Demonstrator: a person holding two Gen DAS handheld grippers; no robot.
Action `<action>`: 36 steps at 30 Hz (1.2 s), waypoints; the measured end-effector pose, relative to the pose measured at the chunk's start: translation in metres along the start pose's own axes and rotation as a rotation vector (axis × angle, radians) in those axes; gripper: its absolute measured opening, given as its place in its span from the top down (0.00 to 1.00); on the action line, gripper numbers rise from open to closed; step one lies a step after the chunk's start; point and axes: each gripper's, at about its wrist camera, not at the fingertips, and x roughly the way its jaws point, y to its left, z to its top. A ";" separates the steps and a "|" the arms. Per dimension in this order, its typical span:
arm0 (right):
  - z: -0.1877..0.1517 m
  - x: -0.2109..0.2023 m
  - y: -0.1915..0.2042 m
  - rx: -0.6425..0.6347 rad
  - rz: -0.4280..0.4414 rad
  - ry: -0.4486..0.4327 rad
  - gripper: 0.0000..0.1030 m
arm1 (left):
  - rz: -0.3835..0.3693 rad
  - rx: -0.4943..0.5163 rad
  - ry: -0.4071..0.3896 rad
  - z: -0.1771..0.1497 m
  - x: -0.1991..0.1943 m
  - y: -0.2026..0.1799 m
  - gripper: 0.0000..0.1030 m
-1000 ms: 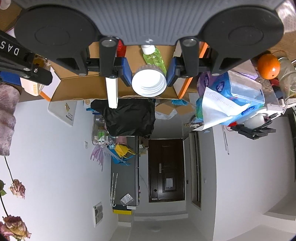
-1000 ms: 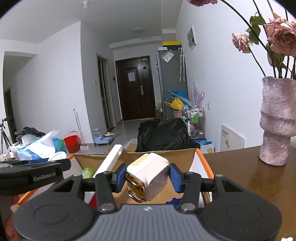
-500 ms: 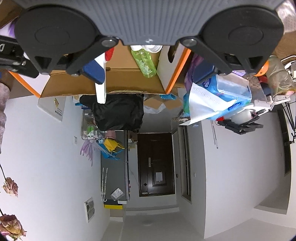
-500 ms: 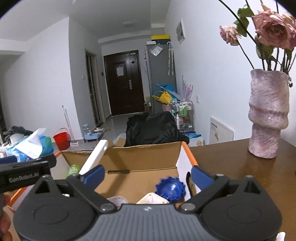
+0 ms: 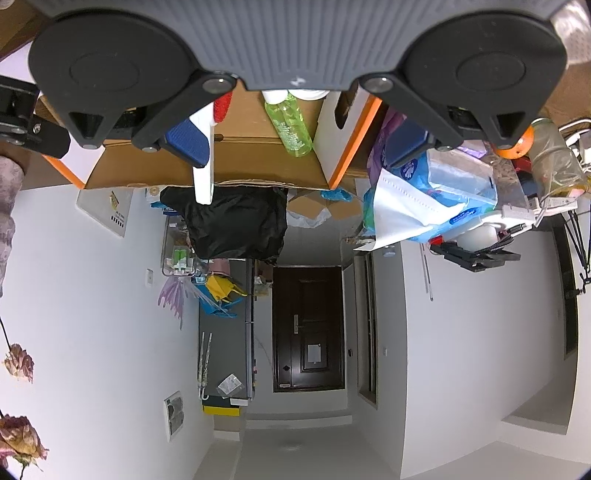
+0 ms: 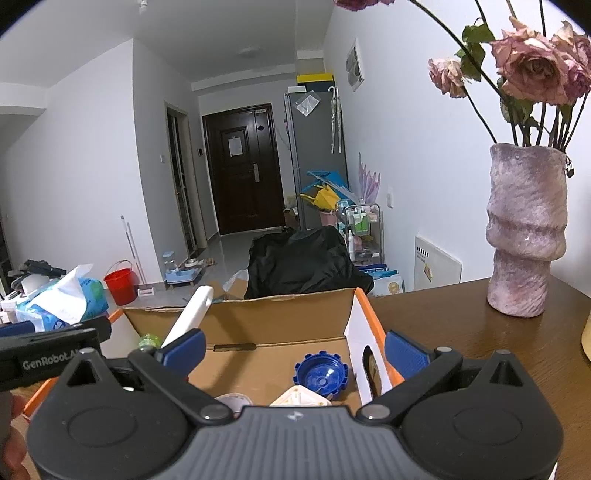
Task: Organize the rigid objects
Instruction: 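Move both tools back from the box toward the white spray bottle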
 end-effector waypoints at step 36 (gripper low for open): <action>-0.039 -0.095 -0.067 -0.126 -0.118 0.069 0.00 | -0.058 0.009 0.031 -0.042 -0.095 -0.009 0.00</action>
